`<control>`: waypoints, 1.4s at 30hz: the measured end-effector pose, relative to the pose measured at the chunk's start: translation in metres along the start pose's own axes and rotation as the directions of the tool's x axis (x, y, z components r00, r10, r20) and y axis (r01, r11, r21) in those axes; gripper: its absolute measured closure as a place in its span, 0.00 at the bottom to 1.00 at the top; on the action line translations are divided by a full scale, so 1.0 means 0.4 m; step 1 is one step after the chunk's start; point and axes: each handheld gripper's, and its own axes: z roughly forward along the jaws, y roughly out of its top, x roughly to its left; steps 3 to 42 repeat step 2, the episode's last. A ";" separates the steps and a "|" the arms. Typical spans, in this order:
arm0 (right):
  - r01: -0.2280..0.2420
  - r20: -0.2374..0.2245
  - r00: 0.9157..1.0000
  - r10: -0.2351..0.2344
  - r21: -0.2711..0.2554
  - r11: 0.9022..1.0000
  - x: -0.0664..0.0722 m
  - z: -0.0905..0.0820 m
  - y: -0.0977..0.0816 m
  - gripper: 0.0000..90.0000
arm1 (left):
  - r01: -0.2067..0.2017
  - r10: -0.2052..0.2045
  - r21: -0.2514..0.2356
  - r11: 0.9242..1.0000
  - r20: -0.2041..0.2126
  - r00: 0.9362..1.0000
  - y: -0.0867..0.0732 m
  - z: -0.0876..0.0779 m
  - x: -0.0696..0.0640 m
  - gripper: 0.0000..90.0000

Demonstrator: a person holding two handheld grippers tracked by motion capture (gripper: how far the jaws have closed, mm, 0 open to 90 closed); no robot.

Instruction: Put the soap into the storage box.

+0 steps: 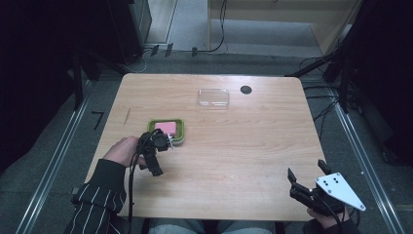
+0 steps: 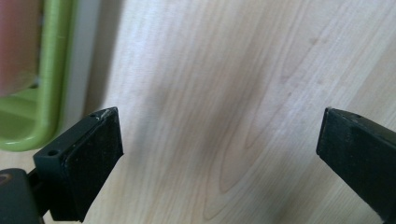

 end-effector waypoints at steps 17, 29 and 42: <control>-0.004 0.000 1.000 0.004 0.000 1.000 -0.001 0.000 0.000 0.15 | 0.013 -0.013 0.001 1.000 0.010 1.000 -0.006 0.011 -0.007 0.01; -0.004 0.000 1.000 0.004 0.000 1.000 -0.001 0.000 0.000 0.15 | 0.013 -0.013 0.001 1.000 0.010 1.000 -0.006 0.011 -0.007 0.01; -0.004 0.000 1.000 0.004 0.000 1.000 -0.001 0.000 0.000 0.15 | 0.013 -0.013 0.001 1.000 0.010 1.000 -0.006 0.011 -0.007 0.01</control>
